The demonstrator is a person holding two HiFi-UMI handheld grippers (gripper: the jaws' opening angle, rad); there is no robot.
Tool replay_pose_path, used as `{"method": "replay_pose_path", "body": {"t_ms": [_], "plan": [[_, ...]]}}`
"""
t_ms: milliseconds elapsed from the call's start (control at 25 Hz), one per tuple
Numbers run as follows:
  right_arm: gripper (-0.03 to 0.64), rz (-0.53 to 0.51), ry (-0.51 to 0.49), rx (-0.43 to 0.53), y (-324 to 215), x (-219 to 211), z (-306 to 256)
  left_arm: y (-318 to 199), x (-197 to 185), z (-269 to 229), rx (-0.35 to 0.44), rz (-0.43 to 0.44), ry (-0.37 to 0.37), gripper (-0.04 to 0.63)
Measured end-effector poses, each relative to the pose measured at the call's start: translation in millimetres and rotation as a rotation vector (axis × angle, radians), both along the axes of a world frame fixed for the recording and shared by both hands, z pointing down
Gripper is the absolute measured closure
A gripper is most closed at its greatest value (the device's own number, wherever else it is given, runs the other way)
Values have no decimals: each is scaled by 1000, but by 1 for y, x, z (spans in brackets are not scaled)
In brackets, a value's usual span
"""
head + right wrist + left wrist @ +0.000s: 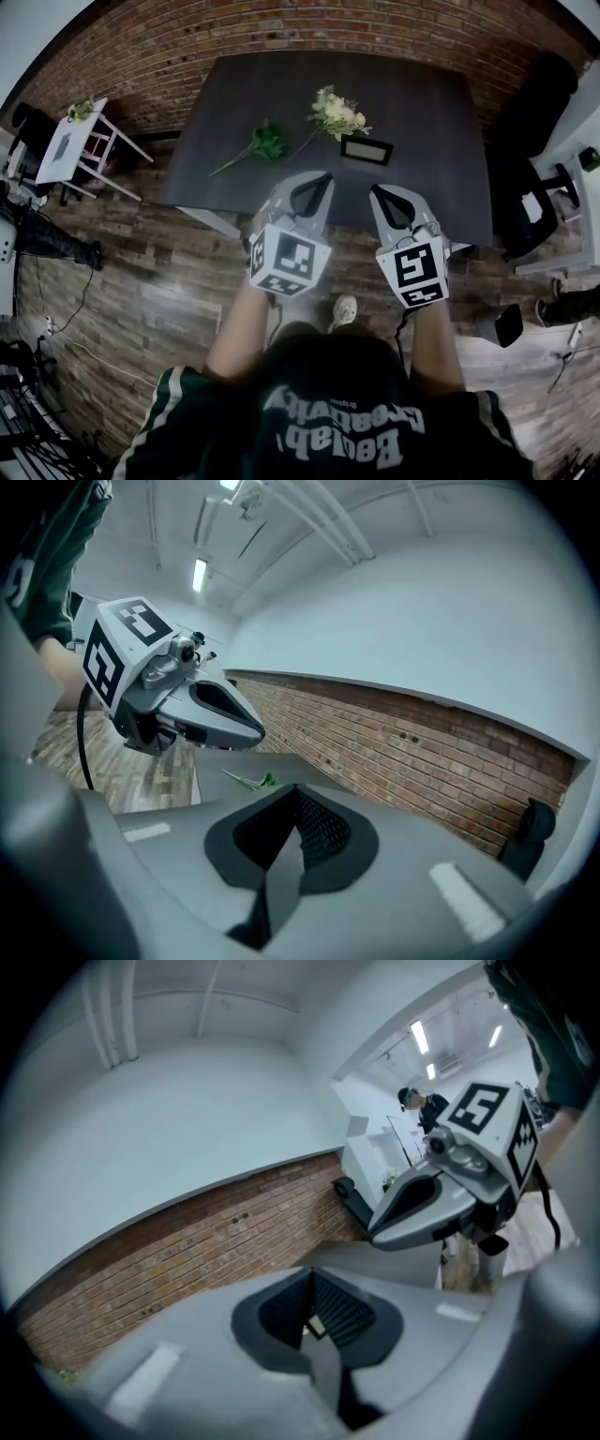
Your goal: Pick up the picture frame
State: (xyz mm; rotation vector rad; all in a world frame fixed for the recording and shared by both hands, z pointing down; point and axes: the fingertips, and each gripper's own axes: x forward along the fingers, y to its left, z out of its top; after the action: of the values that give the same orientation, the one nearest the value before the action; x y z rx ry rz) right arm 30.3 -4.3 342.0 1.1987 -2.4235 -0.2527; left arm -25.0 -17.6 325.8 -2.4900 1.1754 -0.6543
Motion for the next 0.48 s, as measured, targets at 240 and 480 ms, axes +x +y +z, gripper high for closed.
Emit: {"method": "replay_pose_path", "body": {"t_ms": [240,480], "plan": [[611,-13,-17,2,-40,25,0,-40,25,3,1,-12,-2,594],[611,-18,-29,7,-65,40,2,-62,42,10,-8,-5,-13,594]]}}
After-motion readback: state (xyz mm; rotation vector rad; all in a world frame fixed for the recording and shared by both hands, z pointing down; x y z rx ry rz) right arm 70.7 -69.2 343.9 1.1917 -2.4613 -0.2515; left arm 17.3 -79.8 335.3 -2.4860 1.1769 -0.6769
